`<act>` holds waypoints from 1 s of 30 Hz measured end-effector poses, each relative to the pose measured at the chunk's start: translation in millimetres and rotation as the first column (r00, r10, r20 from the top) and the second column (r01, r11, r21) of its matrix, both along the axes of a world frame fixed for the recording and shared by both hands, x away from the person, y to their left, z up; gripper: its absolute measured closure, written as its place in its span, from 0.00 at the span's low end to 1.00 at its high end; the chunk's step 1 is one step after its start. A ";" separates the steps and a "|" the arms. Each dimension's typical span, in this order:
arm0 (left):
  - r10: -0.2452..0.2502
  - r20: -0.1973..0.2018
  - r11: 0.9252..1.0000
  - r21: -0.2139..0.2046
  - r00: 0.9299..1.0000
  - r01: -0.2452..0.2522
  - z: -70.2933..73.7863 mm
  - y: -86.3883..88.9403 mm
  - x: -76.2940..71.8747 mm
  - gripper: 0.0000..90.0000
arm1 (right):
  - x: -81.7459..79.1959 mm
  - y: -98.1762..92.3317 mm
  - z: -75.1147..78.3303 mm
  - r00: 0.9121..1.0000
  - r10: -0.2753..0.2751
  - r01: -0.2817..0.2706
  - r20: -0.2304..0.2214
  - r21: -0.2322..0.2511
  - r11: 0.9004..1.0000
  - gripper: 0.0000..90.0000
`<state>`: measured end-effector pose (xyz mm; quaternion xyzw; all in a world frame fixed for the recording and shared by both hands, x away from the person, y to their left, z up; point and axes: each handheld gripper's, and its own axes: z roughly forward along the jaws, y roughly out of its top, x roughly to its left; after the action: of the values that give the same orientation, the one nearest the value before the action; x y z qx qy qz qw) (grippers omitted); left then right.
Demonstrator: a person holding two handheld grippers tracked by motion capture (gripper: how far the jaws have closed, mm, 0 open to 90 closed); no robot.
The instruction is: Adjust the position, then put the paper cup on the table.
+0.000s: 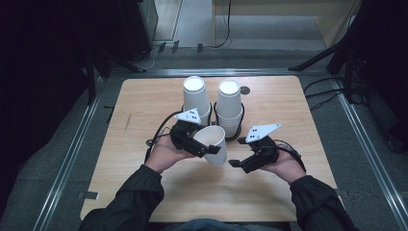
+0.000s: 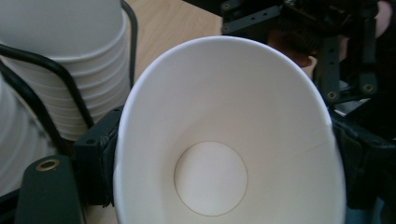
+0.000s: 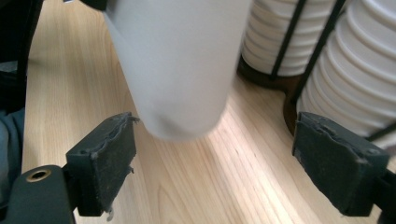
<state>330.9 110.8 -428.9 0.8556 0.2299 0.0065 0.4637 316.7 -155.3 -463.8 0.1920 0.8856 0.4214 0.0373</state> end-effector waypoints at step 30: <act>-0.001 0.032 0.994 0.105 0.999 -0.003 1.3 38.0 -2.3 0.15 | 1.8 -32.3 3.0 0.988 -0.149 0.151 0.042 -0.038 0.988 0.24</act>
<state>328.6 148.8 -427.6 0.8785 0.2221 0.0326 0.4217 318.5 -187.7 -460.8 0.2491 0.8761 0.4029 0.0901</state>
